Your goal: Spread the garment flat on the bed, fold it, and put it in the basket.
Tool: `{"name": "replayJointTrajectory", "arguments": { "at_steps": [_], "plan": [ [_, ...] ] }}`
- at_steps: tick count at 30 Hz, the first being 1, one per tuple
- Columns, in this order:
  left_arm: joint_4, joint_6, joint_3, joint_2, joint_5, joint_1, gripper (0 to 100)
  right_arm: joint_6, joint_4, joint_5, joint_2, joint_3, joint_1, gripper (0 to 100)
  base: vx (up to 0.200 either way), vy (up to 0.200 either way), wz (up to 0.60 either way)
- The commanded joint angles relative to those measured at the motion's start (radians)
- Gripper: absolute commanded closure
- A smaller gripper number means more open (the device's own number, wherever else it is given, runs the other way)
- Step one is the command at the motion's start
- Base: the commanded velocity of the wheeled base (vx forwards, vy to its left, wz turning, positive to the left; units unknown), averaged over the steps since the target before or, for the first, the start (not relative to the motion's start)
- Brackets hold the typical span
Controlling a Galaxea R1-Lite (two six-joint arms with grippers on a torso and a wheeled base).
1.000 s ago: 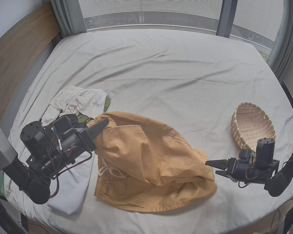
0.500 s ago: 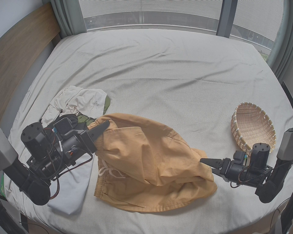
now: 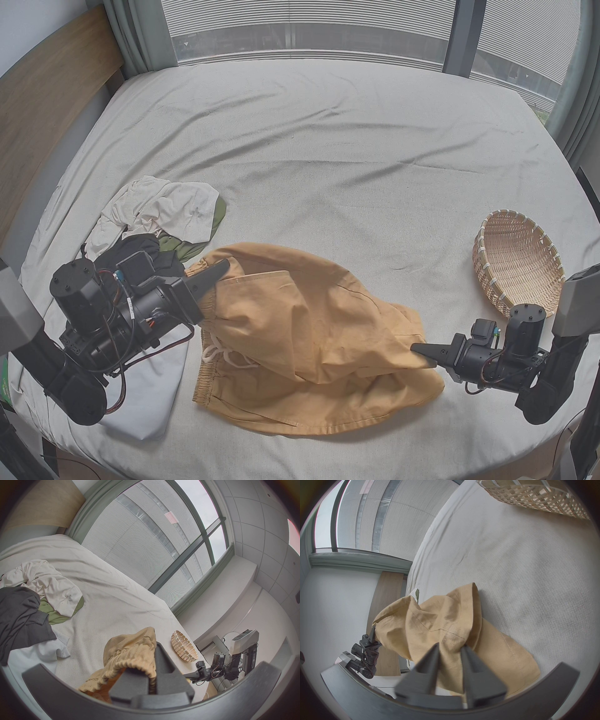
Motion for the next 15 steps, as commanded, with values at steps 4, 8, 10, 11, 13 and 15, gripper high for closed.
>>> {"name": "replayJointTrajectory", "arguments": {
  "at_steps": [4, 8, 10, 11, 13, 15],
  "plan": [
    [0.000, -0.002, 0.014, 0.009, 0.000, -0.003, 100, -0.003, 0.000, 0.000, -0.104, 0.002, -0.003, 100, 0.000, 0.000, 0.00],
    [0.000, -0.003, 0.039, 0.006, -0.003, -0.017, 100, -0.008, 0.001, 0.001, -0.147, 0.011, 0.000, 100, 0.000, 0.000, 0.00],
    [0.000, -0.003, 0.053, 0.008, -0.005, -0.017, 100, -0.011, 0.001, 0.001, -0.155, 0.025, 0.004, 100, 0.000, 0.000, 0.00],
    [0.000, -0.003, 0.053, 0.008, -0.005, -0.017, 100, -0.011, 0.001, 0.001, -0.155, 0.025, 0.004, 100, 0.000, 0.000, 0.00],
    [0.000, -0.003, 0.065, 0.025, -0.017, -0.017, 100, -0.057, 0.001, 0.001, -0.157, 0.060, 0.023, 100, 0.000, 0.000, 0.00],
    [0.000, 0.000, 0.059, 0.043, -0.017, -0.011, 100, -0.099, 0.003, 0.001, -0.152, 0.088, 0.032, 100, 0.000, 0.000, 0.00]
  ]
}}
